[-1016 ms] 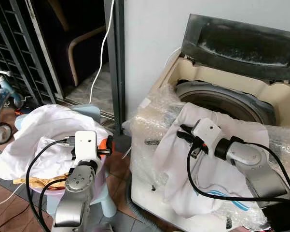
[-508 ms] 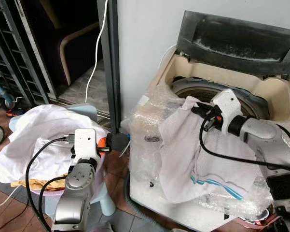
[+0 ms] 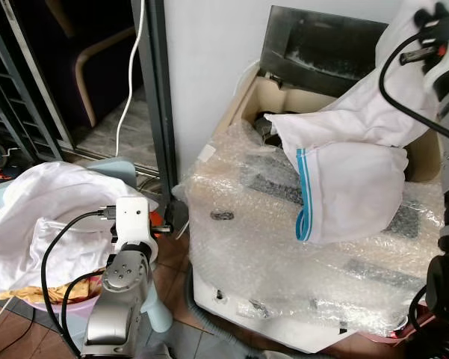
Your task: Clothes washing
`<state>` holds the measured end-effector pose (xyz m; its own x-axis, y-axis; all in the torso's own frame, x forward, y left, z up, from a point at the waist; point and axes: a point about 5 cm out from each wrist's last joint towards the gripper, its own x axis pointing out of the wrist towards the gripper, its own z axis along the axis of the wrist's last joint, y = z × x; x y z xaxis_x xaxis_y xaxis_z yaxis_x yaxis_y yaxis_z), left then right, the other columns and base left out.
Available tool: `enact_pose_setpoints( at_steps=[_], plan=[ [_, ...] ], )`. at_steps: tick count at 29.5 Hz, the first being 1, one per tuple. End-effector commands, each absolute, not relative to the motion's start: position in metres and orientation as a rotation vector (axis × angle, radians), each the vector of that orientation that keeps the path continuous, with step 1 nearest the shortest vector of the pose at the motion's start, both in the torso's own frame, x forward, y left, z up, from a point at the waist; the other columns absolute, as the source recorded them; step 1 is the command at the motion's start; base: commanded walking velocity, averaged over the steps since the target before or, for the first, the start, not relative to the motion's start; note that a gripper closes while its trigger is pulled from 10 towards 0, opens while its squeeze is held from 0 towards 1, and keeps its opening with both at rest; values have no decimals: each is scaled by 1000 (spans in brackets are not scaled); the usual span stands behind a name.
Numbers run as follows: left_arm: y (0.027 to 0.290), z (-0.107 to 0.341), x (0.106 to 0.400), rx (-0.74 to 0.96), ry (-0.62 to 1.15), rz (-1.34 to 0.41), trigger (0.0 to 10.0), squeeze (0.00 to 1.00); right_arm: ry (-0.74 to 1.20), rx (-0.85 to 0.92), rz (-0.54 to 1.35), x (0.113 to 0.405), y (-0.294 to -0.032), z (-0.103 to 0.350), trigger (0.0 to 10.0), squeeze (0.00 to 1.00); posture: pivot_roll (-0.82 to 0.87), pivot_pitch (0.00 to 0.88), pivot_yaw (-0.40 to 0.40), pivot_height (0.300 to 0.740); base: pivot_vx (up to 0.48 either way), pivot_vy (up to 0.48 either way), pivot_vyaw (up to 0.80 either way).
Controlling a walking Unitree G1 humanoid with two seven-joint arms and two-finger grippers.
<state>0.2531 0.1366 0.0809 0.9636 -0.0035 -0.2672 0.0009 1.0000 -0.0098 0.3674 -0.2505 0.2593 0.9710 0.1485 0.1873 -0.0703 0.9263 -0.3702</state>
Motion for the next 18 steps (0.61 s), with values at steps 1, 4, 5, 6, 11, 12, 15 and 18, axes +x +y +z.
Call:
enact_pose_setpoints(
  at_steps=[1, 4, 5, 6, 11, 12, 15, 18],
  plan=[
    [138, 82, 254, -7, 265, 9, 10000, 0, -206, -406, 150, 366, -245, 257, 10000, 1000, -28, 0, -32, 740, 0, 0, 0],
    [138, 82, 254, -7, 266, 3, 10000, 0, -224, -387, 143, 366, -247, 256, 10000, 1000, -38, 0, -25, 740, 0, 0, 0],
    [137, 82, 254, -6, 267, -3, 10000, 0, -235, -369, 149, 366, -247, 257, 10000, 1000, -41, 0, -25, 740, 0, 0, 0],
    [137, 81, 255, -5, 268, -7, 10000, 0, -243, -357, 155, 365, -246, 258, 10000, 1000, -41, 0, -25, 740, 0, 0, 0],
    [136, 81, 255, -4, 266, -5, 10000, 0, -409, -414, 114, 350, -242, 276, 10000, 1000, -46, 0, -29, 740, 0, 0, 0],
    [136, 81, 255, -4, 266, -5, 10000, 0, -412, -413, 116, 349, -242, 275, 10000, 1000, -46, 0, -29, 740, 0, 0, 0],
    [137, 82, 255, -6, 263, 0, 10000, 0, -367, -353, 181, 345, -230, 258, 10000, 1000, -42, 0, -29, 740, 0, 0, 0],
    [138, 83, 255, -4, 249, 14, 10000, 0, -339, -286, 252, 338, -215, 243, 10000, 1000, -43, 0, -29, 740, 0, 0, 0]
  ],
)
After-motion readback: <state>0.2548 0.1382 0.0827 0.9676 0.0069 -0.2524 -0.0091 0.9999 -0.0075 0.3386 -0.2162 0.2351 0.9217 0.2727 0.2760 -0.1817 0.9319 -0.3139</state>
